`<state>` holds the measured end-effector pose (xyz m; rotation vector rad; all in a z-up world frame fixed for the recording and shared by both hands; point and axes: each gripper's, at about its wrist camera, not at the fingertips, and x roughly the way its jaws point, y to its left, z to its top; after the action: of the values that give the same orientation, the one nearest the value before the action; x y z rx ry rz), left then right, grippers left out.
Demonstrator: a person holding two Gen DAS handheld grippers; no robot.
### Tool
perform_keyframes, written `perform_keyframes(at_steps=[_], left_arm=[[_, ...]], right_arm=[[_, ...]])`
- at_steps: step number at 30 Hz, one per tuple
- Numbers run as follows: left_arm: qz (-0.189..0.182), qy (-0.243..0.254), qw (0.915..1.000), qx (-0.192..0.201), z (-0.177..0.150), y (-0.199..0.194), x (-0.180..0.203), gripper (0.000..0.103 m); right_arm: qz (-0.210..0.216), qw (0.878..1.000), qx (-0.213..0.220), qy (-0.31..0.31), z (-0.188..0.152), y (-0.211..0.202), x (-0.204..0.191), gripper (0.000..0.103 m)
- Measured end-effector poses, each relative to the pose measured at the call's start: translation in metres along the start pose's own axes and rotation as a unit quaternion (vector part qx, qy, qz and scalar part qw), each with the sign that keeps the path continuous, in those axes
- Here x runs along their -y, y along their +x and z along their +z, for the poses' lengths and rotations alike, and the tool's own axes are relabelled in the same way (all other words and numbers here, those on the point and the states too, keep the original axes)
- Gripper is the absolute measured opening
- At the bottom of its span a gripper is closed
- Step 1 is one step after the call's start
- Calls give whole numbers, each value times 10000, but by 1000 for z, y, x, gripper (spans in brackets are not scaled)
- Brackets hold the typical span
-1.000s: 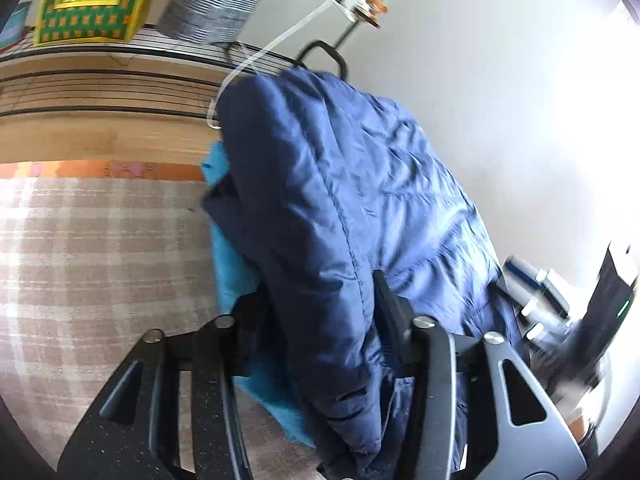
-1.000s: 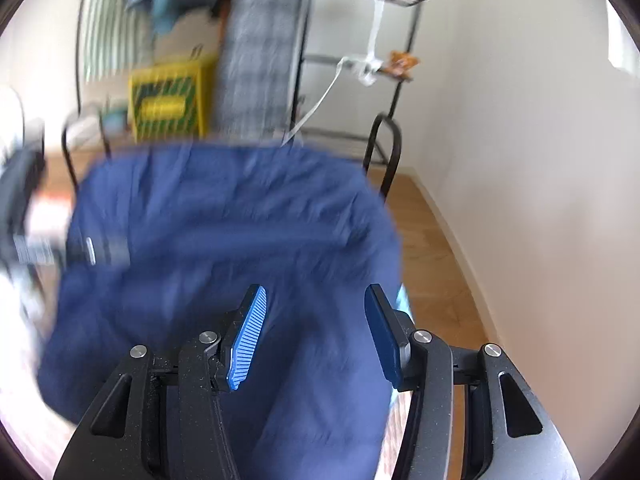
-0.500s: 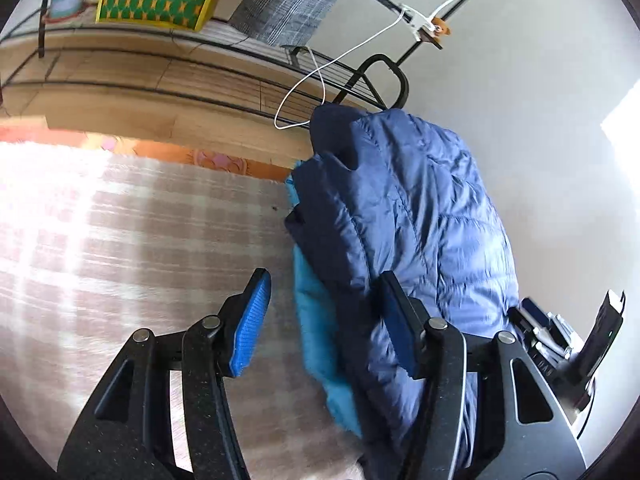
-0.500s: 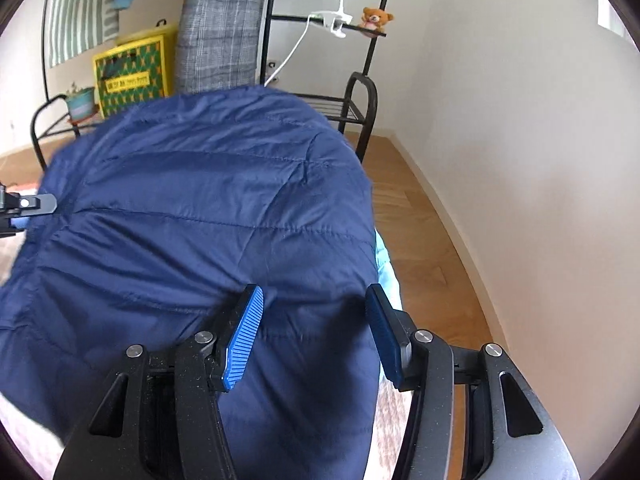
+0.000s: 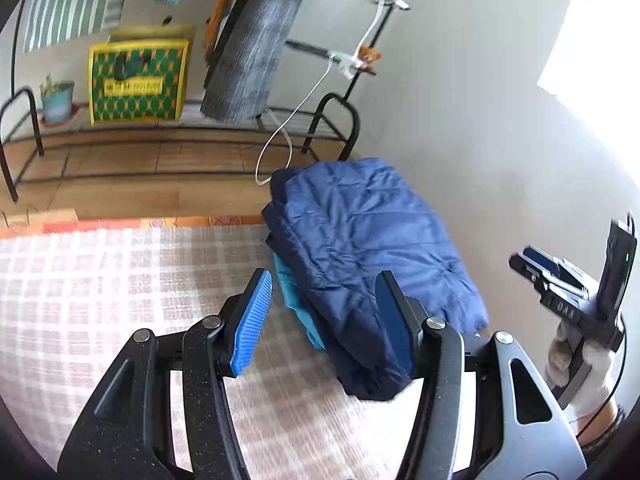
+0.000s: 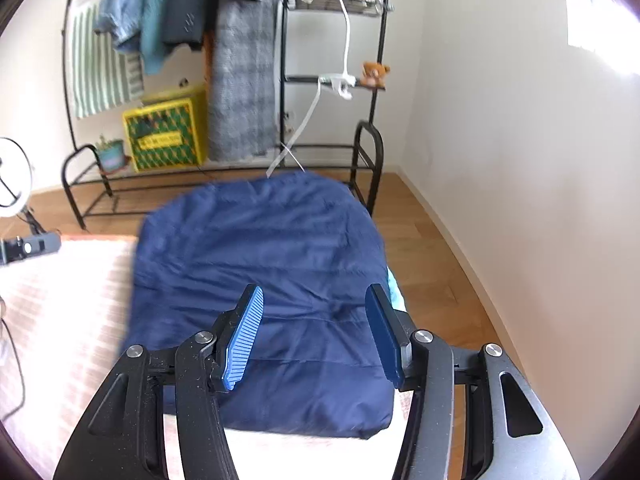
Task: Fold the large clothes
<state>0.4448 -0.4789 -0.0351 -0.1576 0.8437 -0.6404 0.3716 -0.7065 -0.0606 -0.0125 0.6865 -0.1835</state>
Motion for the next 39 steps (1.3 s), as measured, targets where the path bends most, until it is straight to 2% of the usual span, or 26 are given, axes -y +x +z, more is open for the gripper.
perform_keyframes(at_steps=[6, 17, 25, 28, 33, 35, 39], left_arm=[[-49, 430, 9986, 301, -9, -64, 31, 56], [-260, 863, 9941, 601, -44, -165, 61, 56], [-135, 1273, 9885, 800, -87, -228, 66, 56], [-155, 1323, 9882, 757, -103, -246, 65, 67], [-99, 1449, 9852, 913, -130, -279, 58, 71], [-74, 1476, 9841, 989, -140, -292, 53, 85], [116, 1568, 9812, 1115, -160, -310, 40, 88]], right_arm=[[16, 9996, 278, -30, 13, -59, -19, 54], [-46, 9988, 468, 112, 2, -148, -47, 54], [-99, 9981, 532, 295, -31, -201, -82, 67], [-134, 9979, 517, 377, -45, -215, -95, 71], [-360, 9967, 581, 439, -67, -238, -114, 78], [-447, 9952, 658, 571, -73, -246, -120, 81], [-607, 9924, 796, 716, -82, -259, -135, 82]])
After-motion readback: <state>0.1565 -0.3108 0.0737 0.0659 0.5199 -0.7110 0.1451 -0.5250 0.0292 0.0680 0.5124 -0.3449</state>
